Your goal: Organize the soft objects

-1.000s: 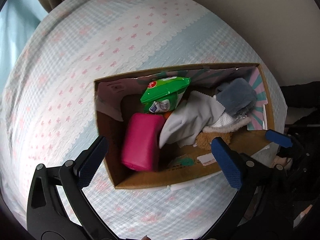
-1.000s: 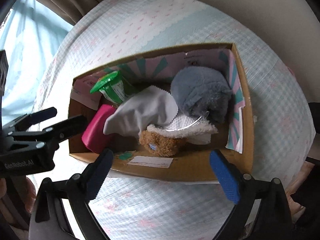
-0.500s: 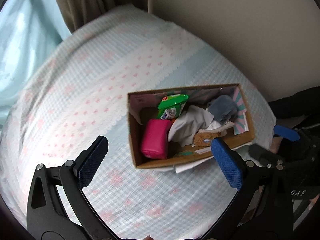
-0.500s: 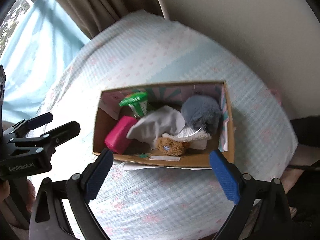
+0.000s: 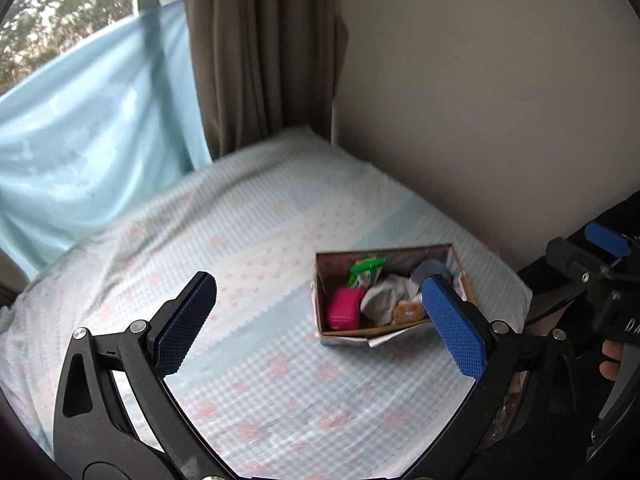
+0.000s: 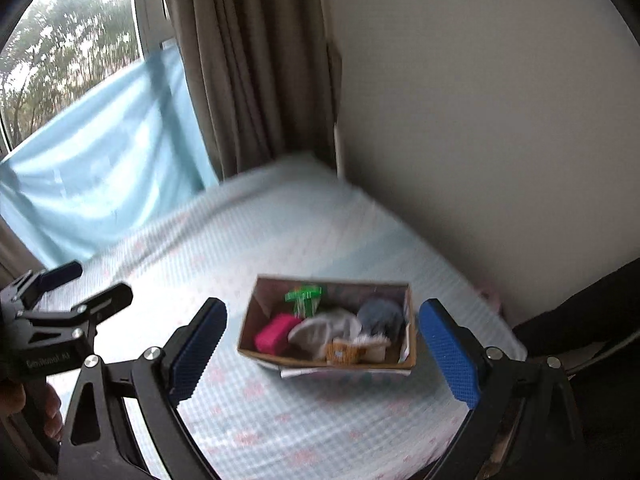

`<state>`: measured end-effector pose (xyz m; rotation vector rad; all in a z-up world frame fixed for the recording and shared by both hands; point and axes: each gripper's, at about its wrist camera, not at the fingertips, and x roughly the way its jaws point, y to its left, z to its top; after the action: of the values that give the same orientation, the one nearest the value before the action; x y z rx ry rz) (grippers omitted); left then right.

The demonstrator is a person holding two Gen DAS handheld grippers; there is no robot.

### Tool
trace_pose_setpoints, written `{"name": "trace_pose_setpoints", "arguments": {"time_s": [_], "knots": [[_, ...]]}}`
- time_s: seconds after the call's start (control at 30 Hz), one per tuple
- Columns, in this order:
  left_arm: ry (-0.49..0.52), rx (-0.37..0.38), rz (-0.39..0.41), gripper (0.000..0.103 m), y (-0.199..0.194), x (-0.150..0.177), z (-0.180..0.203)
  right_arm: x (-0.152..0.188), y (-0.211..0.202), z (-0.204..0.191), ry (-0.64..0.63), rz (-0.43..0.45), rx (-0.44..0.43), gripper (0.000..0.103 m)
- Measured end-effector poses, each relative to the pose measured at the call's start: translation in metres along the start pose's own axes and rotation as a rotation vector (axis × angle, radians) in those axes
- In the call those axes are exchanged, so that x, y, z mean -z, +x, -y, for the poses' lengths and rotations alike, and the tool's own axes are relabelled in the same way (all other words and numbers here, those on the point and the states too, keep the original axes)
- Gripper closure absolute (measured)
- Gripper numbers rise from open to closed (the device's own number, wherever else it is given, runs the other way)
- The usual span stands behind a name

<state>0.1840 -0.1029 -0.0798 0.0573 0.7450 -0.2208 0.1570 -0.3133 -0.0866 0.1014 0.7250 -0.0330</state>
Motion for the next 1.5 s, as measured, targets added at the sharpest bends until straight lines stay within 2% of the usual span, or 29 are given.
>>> {"name": "trace_pose_setpoints", "arguments": {"time_s": [0.03,0.23,0.47,0.73,1.5], "knots": [[-0.003,0.002,0.020,0.001,-0.011,0.001,-0.002,0.000,-0.011,-0.003,0.005,0.018,0.001,0.001],[-0.003,-0.006,0.172,0.001,-0.077,0.015,-0.012,0.009,-0.061,-0.017,0.028,0.088,0.015,0.000],[-0.003,-0.004,0.252,0.001,-0.118,0.030,-0.015,0.025,-0.094,-0.028,0.029,0.151,0.053,0.000],[0.015,-0.013,0.285,0.001,-0.129,0.039,-0.009,0.032,-0.111,-0.030,0.028,0.202,0.085,0.000],[0.014,-0.025,0.301,0.001,-0.135,0.041,0.003,0.033,-0.118,-0.020,0.038,0.228,0.098,0.000]]}}
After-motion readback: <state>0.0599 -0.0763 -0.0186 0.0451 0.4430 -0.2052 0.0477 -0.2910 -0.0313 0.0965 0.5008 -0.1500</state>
